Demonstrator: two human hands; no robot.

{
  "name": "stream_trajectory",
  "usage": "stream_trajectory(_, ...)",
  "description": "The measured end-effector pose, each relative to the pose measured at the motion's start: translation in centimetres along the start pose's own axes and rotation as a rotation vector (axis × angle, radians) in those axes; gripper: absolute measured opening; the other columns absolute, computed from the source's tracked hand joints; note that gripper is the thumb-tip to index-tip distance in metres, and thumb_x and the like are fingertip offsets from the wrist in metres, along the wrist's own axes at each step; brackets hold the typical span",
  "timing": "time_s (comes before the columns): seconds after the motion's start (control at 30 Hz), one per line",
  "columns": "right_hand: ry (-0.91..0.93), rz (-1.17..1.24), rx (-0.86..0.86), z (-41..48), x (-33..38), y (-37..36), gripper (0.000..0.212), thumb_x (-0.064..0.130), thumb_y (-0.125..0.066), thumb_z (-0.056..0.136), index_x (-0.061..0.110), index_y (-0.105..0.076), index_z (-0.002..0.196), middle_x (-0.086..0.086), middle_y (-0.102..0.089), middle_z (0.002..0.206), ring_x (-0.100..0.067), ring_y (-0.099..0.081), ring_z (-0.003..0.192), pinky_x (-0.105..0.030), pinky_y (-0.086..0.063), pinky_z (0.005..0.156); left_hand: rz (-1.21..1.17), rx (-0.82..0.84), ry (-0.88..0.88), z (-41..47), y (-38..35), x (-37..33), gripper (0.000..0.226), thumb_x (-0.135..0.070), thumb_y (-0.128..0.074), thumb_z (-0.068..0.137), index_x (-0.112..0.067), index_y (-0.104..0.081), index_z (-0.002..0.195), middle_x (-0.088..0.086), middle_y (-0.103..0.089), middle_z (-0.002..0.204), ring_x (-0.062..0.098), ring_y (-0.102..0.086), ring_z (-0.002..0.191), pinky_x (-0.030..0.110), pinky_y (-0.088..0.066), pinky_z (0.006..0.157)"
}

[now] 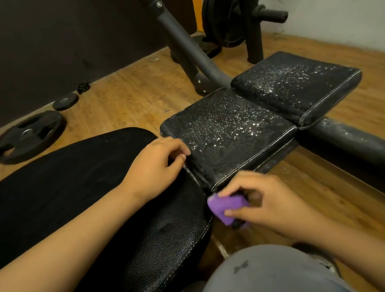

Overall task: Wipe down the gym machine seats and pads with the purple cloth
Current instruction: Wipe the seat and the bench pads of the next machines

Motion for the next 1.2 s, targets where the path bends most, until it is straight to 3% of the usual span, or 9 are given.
stream_trajectory(0.13, 0.039, -0.077, -0.260, 2.5, 0.7, 3.9, 0.027, 0.006, -0.073, 0.079, 0.025, -0.069, 0.097, 0.012, -0.067, 0.097, -0.008, -0.064, 0.094, -0.022, -0.050, 0.080, -0.056, -0.047, 0.042, 1.9, -0.7, -0.3, 0.013, -0.010, -0.059, 0.089, -0.021, -0.067, 0.092, -0.007, -0.063, 0.087, 0.008, -0.055, 0.085, 0.025, -0.043, 0.077)
stream_trajectory(0.27, -0.019, -0.267, -0.383, 3.9, 0.7, 5.1, 0.027, 0.009, -0.068, 0.080, 0.026, -0.064, 0.100, 0.017, -0.064, 0.096, 0.003, -0.058, 0.090, -0.008, -0.039, 0.077, -0.062, -0.068, 0.039, 1.9, -1.6, -0.2, 0.013, -0.010, -0.058, 0.090, -0.019, -0.067, 0.093, -0.010, -0.060, 0.085, 0.007, -0.052, 0.086, 0.019, -0.039, 0.077)
stream_trajectory(0.4, 0.036, -0.385, -0.221, 3.7, 1.3, 1.9, 0.025, 0.024, -0.065, 0.080, 0.024, -0.064, 0.105, 0.019, -0.061, 0.101, 0.002, -0.055, 0.098, -0.007, -0.037, 0.082, -0.069, -0.153, 0.018, 1.2, -2.2, 0.2, 0.012, -0.010, -0.057, 0.087, -0.018, -0.065, 0.093, -0.004, -0.062, 0.088, 0.010, -0.052, 0.088, 0.022, -0.042, 0.078)
stream_trajectory(0.5, 0.114, -0.285, -0.078, 2.6, 1.9, -0.1, 0.029, 0.030, -0.066, 0.075, 0.024, -0.067, 0.103, 0.017, -0.063, 0.100, 0.000, -0.058, 0.098, -0.010, -0.041, 0.084, -0.017, -0.162, -0.018, 1.1, -2.4, 0.0, 0.015, -0.016, -0.053, 0.084, -0.016, -0.065, 0.093, -0.004, -0.061, 0.088, 0.013, -0.053, 0.089, 0.030, -0.044, 0.080)
stream_trajectory(0.7, 0.145, 0.002, 0.223, 0.1, 2.3, -2.9, 0.026, 0.018, -0.072, 0.071, 0.027, -0.071, 0.095, 0.008, -0.064, 0.094, -0.012, -0.063, 0.089, -0.035, -0.052, 0.076, -0.007, -0.195, -0.028, 1.1, -2.4, -0.2, 0.012, -0.014, -0.057, 0.084, -0.018, -0.064, 0.093, -0.008, -0.059, 0.086, 0.011, -0.052, 0.088, 0.030, -0.045, 0.079)
stream_trajectory(0.87, 0.223, -0.339, -0.063, 2.7, 1.9, -0.3, 0.022, 0.019, -0.063, 0.071, 0.017, -0.070, 0.091, 0.005, -0.063, 0.089, -0.009, -0.057, 0.086, -0.025, -0.046, 0.077, -0.033, -0.194, -0.018, 1.1, -2.4, 0.0, 0.013, -0.013, -0.059, 0.083, -0.018, -0.065, 0.093, -0.007, -0.059, 0.086, 0.011, -0.052, 0.087, 0.031, -0.046, 0.079)
stream_trajectory(1.03, 0.030, -0.552, -0.387, 5.5, 0.4, 5.4, 0.017, 0.010, -0.068, 0.076, 0.018, -0.068, 0.091, 0.006, -0.063, 0.090, -0.011, -0.054, 0.089, -0.018, -0.041, 0.079, -0.040, -0.185, -0.008, 1.1, -2.3, 0.1, 0.012, -0.012, -0.061, 0.086, -0.019, -0.065, 0.095, -0.008, -0.059, 0.088, 0.009, -0.052, 0.090, 0.025, -0.044, 0.080)
stream_trajectory(1.1, -0.071, -0.531, -0.399, 6.0, -0.1, 6.2, 0.018, 0.010, -0.069, 0.077, 0.022, -0.069, 0.089, 0.010, -0.065, 0.088, -0.006, -0.057, 0.085, -0.007, -0.038, 0.074, -0.034, -0.189, -0.008, 1.1, -2.4, 0.1, 0.012, -0.013, -0.061, 0.086, -0.019, -0.065, 0.095, -0.009, -0.058, 0.088, 0.009, -0.051, 0.089, 0.022, -0.042, 0.079)
stream_trajectory(1.2, 0.009, -0.531, -0.239, 6.0, 1.1, 2.7, 0.014, 0.026, -0.065, 0.075, 0.024, -0.071, 0.088, 0.010, -0.066, 0.084, -0.008, -0.058, 0.082, -0.020, -0.045, 0.074, -0.026, -0.194, -0.014, 1.1, -2.5, 0.2, 0.011, -0.016, -0.059, 0.084, -0.019, -0.064, 0.094, -0.009, -0.057, 0.086, 0.007, -0.049, 0.088, 0.022, -0.041, 0.077)
Point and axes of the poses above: each hand's wrist, its own z-axis towards the middle knuckle, its own y-axis out of the back of the hand, x = y × z, the point moved 4 cm from there along z, towards the middle knuckle
